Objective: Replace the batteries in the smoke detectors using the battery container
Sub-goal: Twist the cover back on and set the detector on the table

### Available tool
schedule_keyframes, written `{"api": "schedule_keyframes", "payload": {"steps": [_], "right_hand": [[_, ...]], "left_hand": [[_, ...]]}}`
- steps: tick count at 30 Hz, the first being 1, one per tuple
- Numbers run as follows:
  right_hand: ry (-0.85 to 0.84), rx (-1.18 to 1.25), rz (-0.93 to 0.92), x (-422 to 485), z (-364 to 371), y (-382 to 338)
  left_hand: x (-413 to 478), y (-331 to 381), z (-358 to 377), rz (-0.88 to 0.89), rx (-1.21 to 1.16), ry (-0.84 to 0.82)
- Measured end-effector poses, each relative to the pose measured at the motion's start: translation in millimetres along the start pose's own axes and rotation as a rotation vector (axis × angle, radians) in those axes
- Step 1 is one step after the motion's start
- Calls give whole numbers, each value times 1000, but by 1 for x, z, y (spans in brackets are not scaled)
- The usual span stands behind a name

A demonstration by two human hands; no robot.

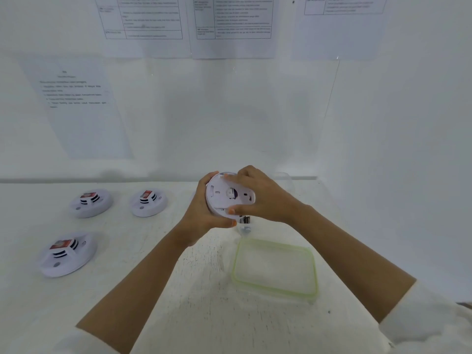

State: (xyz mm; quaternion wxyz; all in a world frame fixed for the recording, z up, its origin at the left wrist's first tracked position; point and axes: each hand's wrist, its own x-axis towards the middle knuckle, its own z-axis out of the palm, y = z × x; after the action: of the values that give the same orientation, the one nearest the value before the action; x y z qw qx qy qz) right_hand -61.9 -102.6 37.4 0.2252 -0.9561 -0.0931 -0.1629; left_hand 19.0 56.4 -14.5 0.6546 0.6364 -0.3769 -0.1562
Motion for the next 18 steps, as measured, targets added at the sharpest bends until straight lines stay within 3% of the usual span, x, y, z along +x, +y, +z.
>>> {"api": "schedule_keyframes", "payload": {"steps": [5,8,15,18], "right_hand": [[124,190,105,-1,-1,-3],[52,357,254,1,11,-13],[84,1131,423,1,47,-39],[143,1301,507,4,67,-47]], "left_hand": [[3,10,-4,38,113,56],[2,17,-2,72,305,64],[-23,11,-7,312,910,289],[-34,4,-24,223,842,233]]}}
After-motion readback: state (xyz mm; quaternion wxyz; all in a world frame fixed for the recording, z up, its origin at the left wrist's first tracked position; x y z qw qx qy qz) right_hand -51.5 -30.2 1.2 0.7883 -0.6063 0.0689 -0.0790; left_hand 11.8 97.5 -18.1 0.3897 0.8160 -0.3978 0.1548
